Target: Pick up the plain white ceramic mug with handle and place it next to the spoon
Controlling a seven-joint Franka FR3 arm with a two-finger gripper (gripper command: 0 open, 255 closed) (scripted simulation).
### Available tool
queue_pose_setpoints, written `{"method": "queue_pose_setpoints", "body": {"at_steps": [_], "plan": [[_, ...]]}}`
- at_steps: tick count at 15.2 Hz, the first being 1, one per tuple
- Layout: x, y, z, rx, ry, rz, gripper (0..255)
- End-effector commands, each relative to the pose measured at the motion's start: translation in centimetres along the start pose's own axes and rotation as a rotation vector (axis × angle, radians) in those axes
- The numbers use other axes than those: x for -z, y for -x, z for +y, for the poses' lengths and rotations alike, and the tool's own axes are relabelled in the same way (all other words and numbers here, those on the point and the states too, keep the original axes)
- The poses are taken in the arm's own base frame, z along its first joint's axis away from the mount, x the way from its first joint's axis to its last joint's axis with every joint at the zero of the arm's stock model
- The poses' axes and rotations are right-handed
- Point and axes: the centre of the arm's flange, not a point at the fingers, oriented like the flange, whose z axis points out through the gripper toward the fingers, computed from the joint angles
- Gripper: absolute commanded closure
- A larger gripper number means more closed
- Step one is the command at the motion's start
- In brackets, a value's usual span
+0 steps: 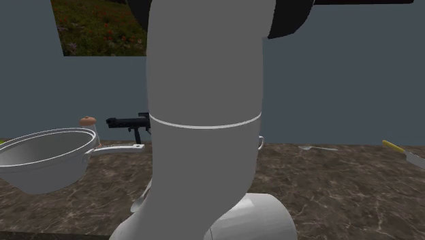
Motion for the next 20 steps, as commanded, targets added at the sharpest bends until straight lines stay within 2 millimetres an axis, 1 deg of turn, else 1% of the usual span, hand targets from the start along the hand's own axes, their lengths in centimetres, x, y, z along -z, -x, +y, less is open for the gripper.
{"method": "queue_pose_setpoints", "body": {"at_steps": [1, 7, 8, 15, 16, 20], "plan": [[-0.9, -1.1, 2.4, 0.001, -0.002, 0.011, 0], [-3.9, -4.3, 8.9, 0.001, -0.011, 0.042, 0], [-4.2, -4.6, 9.4, 0.001, -0.012, 0.044, 0], [-7.8, -4.7, 9.4, 0.001, -0.012, 0.044, 0], [-8.1, -4.7, 9.4, 0.001, -0.012, 0.044, 0], [-8.1, -4.7, 9.4, 0.001, -0.012, 0.044, 0]]}}
